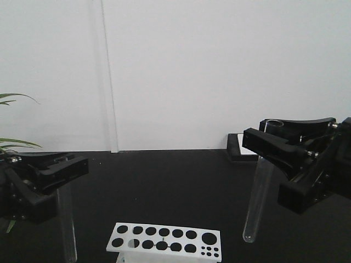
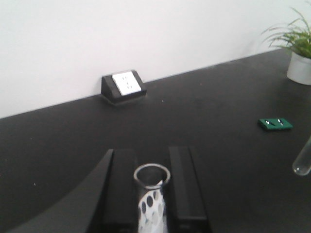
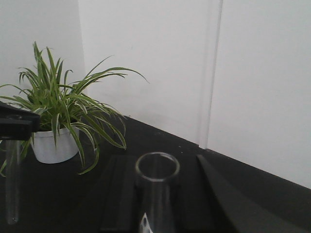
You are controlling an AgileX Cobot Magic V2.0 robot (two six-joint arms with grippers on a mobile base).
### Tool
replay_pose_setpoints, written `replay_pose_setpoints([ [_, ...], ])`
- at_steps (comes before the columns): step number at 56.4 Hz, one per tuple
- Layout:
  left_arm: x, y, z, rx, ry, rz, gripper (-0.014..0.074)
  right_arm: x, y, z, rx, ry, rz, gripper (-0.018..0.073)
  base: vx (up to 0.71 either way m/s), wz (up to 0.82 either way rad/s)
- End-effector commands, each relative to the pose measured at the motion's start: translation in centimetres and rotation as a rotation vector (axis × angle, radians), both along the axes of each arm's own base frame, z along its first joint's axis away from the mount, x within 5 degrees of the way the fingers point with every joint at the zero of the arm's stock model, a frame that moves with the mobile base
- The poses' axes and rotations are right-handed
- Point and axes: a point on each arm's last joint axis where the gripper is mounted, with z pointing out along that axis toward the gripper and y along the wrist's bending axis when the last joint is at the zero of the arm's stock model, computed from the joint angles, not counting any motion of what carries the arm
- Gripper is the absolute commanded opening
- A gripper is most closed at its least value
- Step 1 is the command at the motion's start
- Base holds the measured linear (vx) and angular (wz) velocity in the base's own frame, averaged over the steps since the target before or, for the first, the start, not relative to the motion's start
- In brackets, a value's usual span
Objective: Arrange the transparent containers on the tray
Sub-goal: 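Hold both tubes upright while the base drives to the yellow tray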
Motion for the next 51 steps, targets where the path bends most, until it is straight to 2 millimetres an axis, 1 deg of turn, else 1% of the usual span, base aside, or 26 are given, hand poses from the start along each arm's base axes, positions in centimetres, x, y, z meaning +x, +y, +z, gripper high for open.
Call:
replay_pose_setpoints([
  [1, -0.64, 0.42, 1.39, 0.052, -0.077, 0.033, 0.0, -0.37, -0.51, 1.31, 0.007, -0.05, -0.043, -0.0011, 0.0, 0.0],
  [51, -0.57, 0.38, 1.32, 0.052, -0.073, 0.03, 0.0, -0.4, -0.49, 1.31, 0.006, -0.049, -0.039, -0.0011, 0.0, 0.0],
])
